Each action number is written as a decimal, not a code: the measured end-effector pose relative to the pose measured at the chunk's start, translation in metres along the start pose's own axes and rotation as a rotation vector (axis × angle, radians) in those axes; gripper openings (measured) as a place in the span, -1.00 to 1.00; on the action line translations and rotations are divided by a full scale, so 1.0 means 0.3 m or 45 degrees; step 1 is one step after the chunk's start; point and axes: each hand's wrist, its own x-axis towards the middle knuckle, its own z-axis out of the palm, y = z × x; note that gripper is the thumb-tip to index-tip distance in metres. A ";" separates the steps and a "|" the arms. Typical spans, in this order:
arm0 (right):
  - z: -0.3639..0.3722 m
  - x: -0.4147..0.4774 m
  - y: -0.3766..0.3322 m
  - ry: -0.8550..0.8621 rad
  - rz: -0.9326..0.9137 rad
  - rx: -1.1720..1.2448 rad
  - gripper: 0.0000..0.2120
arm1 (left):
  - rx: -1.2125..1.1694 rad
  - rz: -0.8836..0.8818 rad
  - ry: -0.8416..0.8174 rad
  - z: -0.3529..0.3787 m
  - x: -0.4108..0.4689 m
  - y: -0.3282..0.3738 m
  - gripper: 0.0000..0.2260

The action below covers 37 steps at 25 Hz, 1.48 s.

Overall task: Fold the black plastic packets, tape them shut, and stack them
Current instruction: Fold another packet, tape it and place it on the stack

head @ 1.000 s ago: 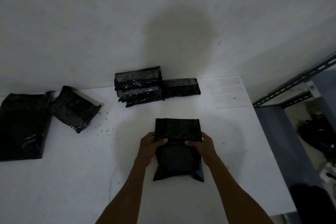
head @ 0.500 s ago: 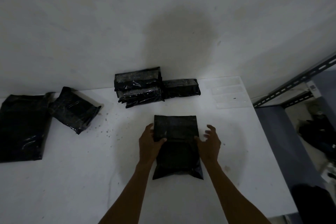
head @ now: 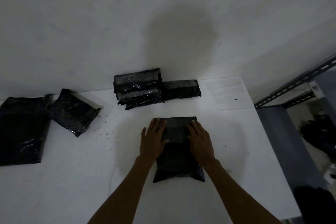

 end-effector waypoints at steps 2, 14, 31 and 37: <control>-0.012 0.032 -0.018 -0.090 -0.086 -0.038 -0.47 | 0.062 0.036 -0.052 -0.005 0.014 0.002 -0.26; -0.107 -0.049 -0.058 0.036 1.027 0.475 -0.34 | -0.194 -0.603 0.135 -0.033 -0.081 0.014 -0.37; -0.060 -0.034 0.007 0.050 1.098 1.237 -0.41 | -1.094 -0.744 0.063 -0.009 -0.038 -0.021 -0.76; -0.074 -0.011 0.013 -0.099 0.964 1.281 -0.36 | -1.334 -0.723 -0.106 -0.013 -0.001 -0.009 -0.80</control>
